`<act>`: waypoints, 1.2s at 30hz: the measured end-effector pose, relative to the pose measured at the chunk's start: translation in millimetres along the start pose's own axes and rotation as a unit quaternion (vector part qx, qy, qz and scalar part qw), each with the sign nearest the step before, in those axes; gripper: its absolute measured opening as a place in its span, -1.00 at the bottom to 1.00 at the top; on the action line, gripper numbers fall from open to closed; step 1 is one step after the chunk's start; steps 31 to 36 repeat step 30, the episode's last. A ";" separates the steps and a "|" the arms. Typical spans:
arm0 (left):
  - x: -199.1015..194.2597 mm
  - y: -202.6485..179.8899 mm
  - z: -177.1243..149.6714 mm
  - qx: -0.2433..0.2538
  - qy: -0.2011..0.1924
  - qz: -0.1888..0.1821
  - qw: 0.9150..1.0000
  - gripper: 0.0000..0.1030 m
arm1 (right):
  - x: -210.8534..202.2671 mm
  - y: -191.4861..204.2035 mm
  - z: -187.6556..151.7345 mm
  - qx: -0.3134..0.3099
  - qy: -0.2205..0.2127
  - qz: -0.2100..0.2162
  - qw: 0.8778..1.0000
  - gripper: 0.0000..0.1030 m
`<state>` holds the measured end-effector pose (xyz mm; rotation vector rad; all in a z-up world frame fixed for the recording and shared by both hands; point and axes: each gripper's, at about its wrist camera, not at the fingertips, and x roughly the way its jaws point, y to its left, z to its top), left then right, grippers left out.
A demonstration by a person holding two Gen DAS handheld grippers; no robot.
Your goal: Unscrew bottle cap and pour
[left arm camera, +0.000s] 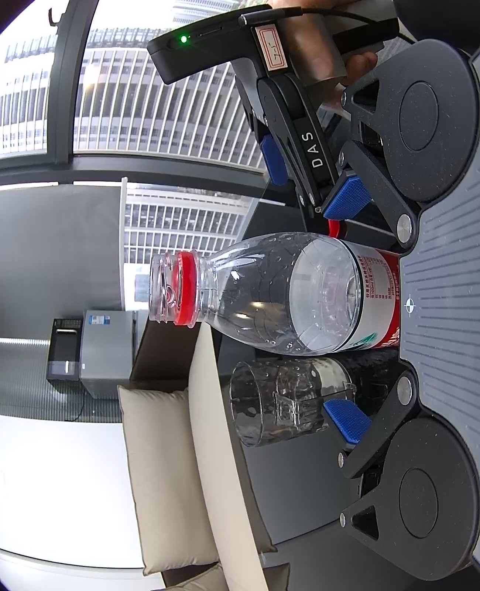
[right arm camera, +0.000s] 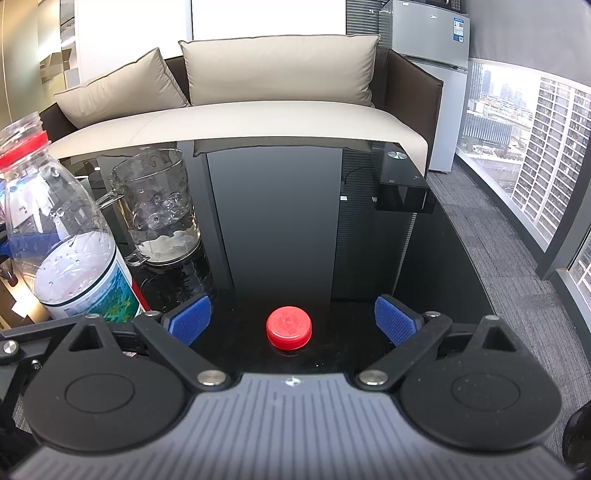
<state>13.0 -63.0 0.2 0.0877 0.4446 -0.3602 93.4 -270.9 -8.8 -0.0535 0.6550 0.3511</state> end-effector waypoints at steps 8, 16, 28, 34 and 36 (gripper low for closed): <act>-1.2 -0.5 -0.5 0.003 -0.002 -0.001 1.000 0.99 | 0.0 -0.7 -0.2 0.002 0.000 -0.001 1.000 0.90; -3.4 -3.1 -2.4 0.008 -0.006 -0.004 1.000 0.99 | 1.7 -1.2 -0.6 0.003 0.002 -0.002 1.000 0.90; -4.3 -1.9 -1.4 0.003 -0.007 -0.004 1.000 0.99 | 1.7 -1.8 0.0 0.006 0.000 -0.003 1.000 0.90; -4.4 -1.2 -1.0 0.001 -0.007 -0.004 1.000 0.99 | 1.6 -1.6 0.3 0.006 0.000 -0.003 1.000 0.90; -4.4 -1.2 -1.0 0.001 -0.007 -0.004 1.000 0.99 | 1.6 -1.6 0.3 0.006 0.000 -0.003 1.000 0.90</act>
